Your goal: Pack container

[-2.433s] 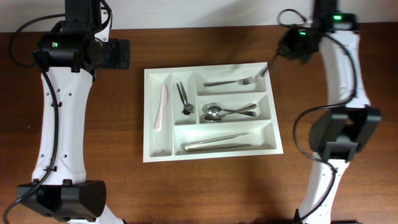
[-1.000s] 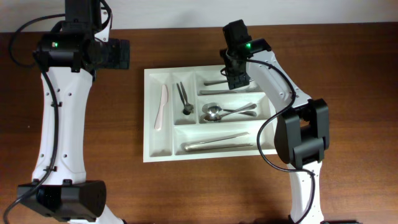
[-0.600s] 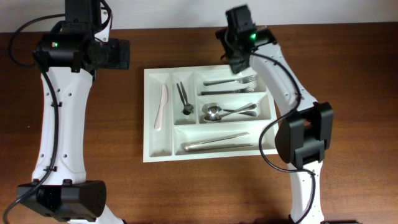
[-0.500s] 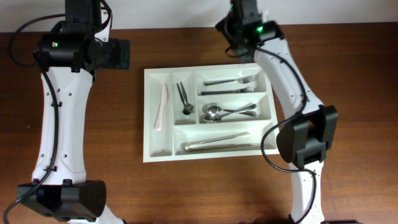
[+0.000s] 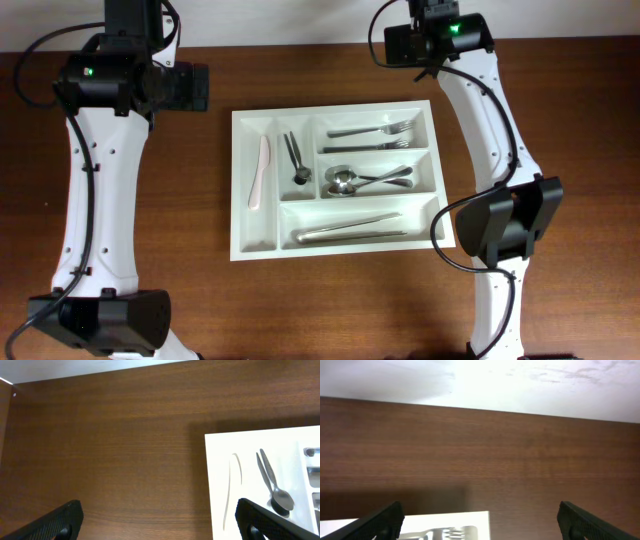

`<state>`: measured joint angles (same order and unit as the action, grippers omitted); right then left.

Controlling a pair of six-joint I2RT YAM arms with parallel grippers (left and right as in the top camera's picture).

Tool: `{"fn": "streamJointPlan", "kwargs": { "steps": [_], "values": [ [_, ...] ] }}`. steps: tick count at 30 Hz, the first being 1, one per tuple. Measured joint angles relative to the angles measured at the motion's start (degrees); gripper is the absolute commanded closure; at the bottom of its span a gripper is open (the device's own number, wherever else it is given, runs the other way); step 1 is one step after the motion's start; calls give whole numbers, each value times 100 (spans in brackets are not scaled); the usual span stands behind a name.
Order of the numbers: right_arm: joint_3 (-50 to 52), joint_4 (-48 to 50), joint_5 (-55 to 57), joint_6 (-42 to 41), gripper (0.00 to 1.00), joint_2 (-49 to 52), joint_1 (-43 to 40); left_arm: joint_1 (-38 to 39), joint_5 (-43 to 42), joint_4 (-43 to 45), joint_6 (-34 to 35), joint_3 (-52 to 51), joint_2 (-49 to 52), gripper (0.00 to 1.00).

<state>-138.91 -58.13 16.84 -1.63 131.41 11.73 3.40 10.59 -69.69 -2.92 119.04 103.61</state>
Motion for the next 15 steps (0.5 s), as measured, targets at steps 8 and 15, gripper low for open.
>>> {"fn": "streamJointPlan", "kwargs": {
  "steps": [8,15],
  "values": [
    [0,-2,105,238,1,0,-13,0,-2,0,0,0,0,1],
    [0,0,118,299,1,0,-13,0,-2,0,0,0,0,1]
  ]
}}
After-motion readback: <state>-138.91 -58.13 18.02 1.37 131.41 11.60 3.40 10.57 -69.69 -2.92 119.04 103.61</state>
